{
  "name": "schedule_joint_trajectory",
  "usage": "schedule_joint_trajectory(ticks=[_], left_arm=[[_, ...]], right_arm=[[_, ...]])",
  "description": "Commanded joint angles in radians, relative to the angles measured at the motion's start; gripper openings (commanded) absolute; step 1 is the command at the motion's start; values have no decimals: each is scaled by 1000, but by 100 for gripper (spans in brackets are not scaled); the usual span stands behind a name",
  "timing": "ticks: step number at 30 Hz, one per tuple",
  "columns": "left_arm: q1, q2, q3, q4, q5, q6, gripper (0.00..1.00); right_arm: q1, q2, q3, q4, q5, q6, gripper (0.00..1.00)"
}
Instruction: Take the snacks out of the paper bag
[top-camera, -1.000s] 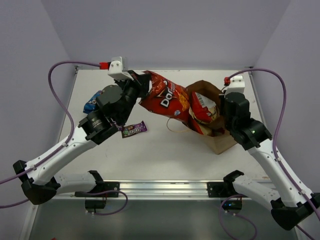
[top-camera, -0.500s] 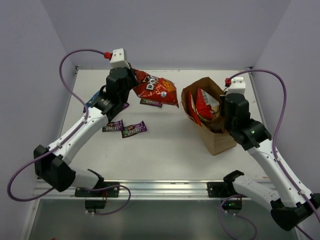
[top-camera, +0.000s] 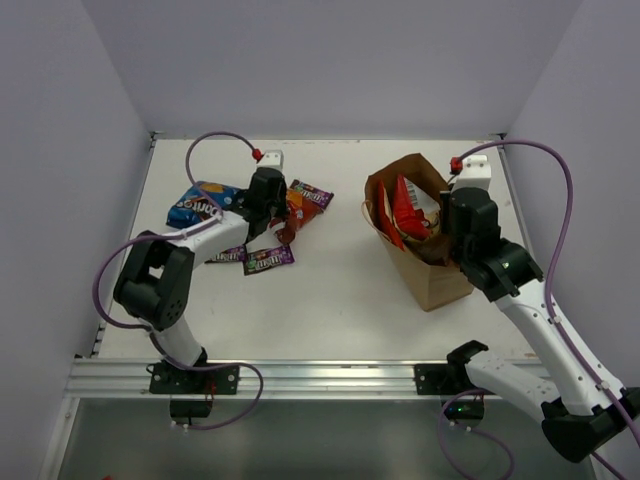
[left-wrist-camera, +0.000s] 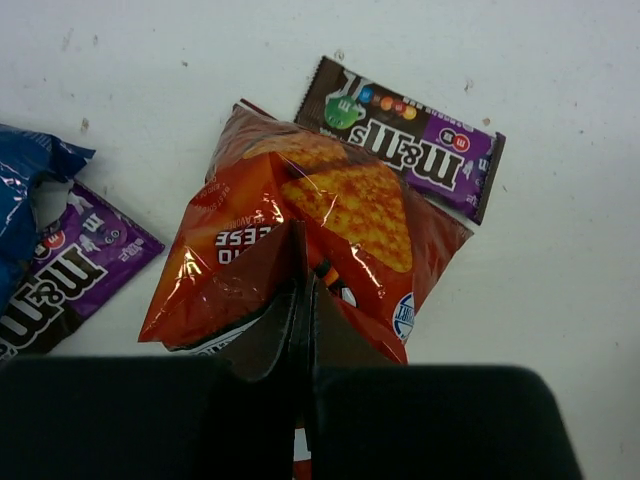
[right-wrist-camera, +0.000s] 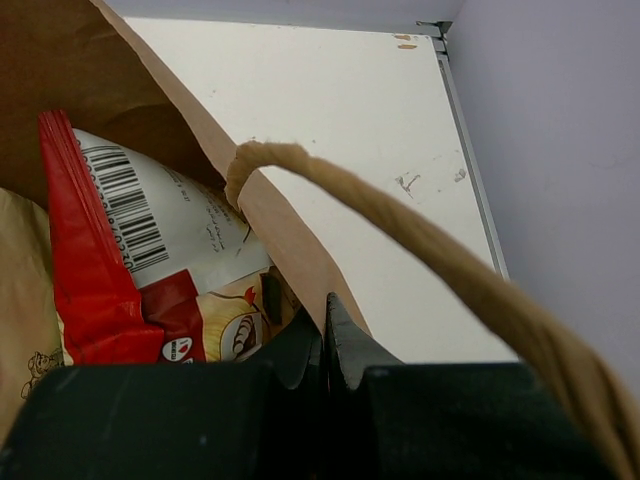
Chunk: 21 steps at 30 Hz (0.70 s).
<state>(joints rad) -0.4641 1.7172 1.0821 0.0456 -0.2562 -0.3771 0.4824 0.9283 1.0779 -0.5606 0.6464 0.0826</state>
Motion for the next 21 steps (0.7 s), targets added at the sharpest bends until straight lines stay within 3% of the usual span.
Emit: schedule_joint_trajectory(ticks=[1,8,10,16,18,21], left_arm=[[4,-11,-24,-22,-6,-68,0],[4,-154,-128,-210,-169,-177,0],[11,-172,-148,-216,-222,-172,0],[25,-98,-79,-122,-199,-56,1],[25,-64,-15,-99,-206,-31,6],[25,-47,41,-63,-195,9,21]], right_arm=[[-2,-9,4,4,19,17,0],[-2,-23,-1,4,19,20,0],[-4,-25,-1,4,15,25,0],[-4,-23,7,4,-16,22,0],[-4,-28,14,2,-28,14,0],[-2,-37,14,10,-39,5,0]])
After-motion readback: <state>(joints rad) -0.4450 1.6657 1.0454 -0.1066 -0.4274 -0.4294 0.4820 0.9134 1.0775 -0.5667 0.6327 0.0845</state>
